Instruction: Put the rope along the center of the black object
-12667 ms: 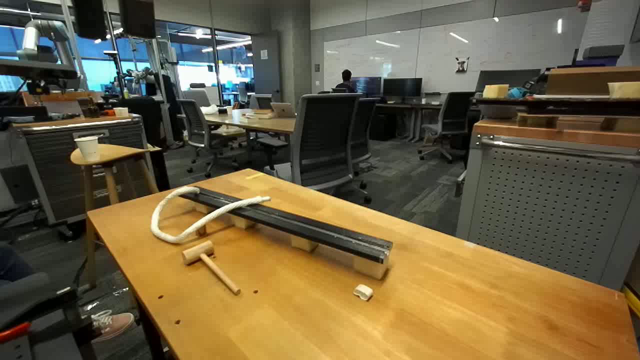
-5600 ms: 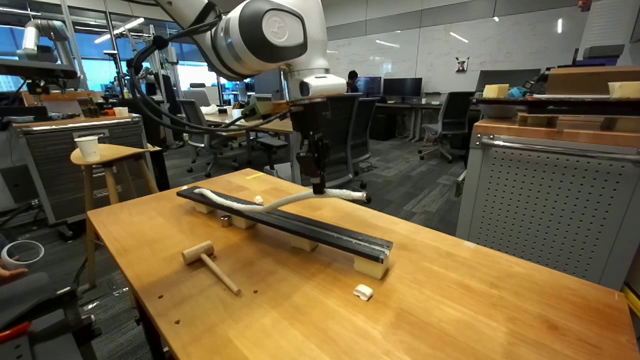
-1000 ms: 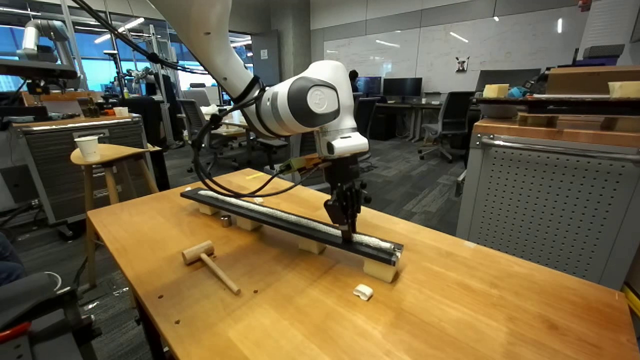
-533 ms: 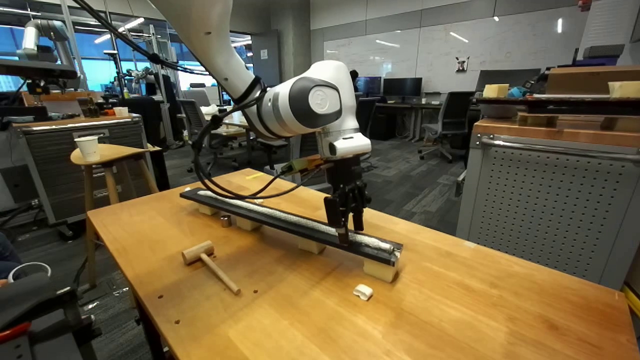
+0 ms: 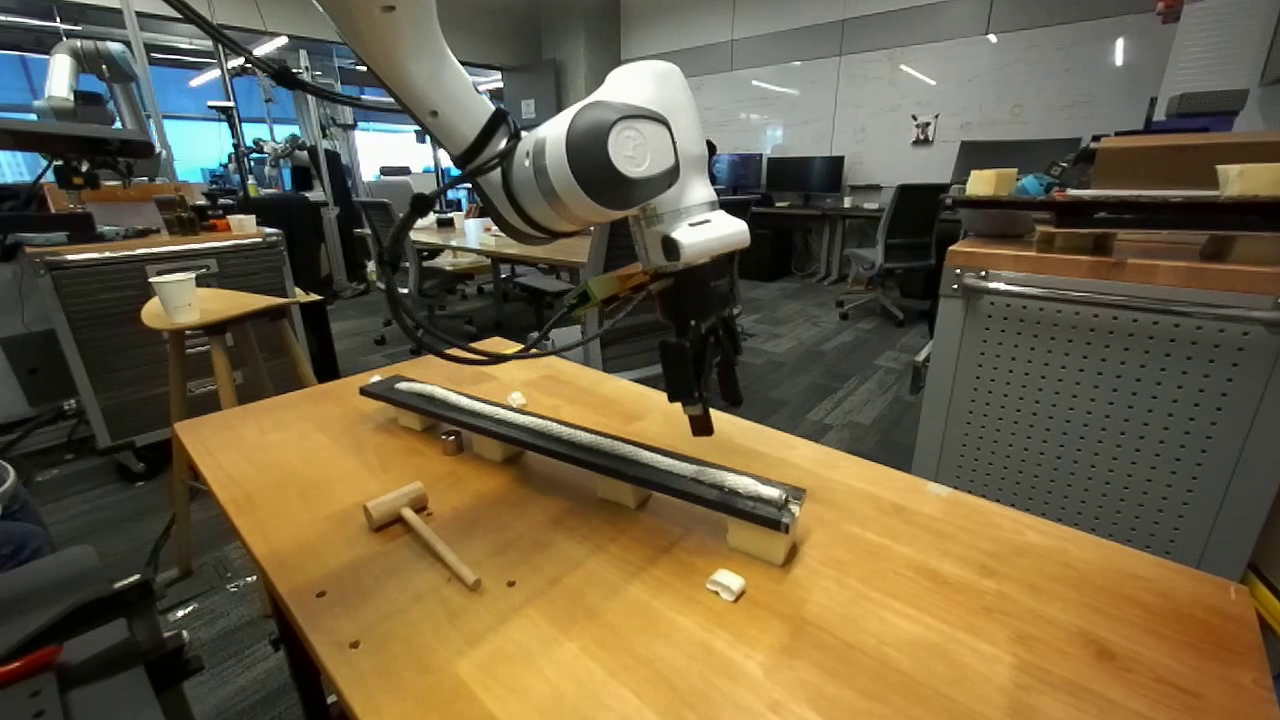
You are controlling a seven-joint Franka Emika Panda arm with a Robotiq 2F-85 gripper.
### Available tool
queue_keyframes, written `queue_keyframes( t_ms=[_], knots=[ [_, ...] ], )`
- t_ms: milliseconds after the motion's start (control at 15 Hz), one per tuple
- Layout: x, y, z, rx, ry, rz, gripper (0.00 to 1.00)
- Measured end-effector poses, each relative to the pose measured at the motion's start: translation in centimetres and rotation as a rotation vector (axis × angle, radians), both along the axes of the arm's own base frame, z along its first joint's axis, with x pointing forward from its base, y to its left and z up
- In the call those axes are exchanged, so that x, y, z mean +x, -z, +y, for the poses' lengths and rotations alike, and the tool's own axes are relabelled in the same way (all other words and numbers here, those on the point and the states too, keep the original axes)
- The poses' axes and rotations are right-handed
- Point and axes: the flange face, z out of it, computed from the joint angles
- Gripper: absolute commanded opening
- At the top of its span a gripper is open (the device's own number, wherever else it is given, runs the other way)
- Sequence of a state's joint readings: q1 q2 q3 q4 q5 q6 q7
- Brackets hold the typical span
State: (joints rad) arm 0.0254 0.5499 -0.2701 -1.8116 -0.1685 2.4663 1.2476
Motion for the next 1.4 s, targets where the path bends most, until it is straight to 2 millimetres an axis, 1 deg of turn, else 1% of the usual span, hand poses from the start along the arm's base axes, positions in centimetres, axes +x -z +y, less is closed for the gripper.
queue_keyframes(
  t_ms=[133, 267, 533, 733, 867, 1000, 1267, 1400],
  knots=[
    [-0.8, -2.4, 1.0, -0.008, -0.096, -0.016, 1.0],
    [-2.1, -4.9, 2.8, -0.008, -0.2, -0.018, 1.0],
    [-6.1, -9.5, 6.9, 0.004, -0.414, -0.01, 1.0],
    [-9.5, -12.3, 9.6, 0.008, -0.577, 0.001, 1.0],
    [-11.7, -13.7, 10.9, 0.005, -0.688, 0.012, 1.0],
    [-14.0, -14.7, 11.8, -0.003, -0.799, 0.04, 1.0],
    [-18.2, -16.2, 12.3, -0.004, -0.992, 0.097, 1.0],
    [-19.3, -16.7, 12.2, -0.003, -1.02, 0.098, 1.0]
  ],
)
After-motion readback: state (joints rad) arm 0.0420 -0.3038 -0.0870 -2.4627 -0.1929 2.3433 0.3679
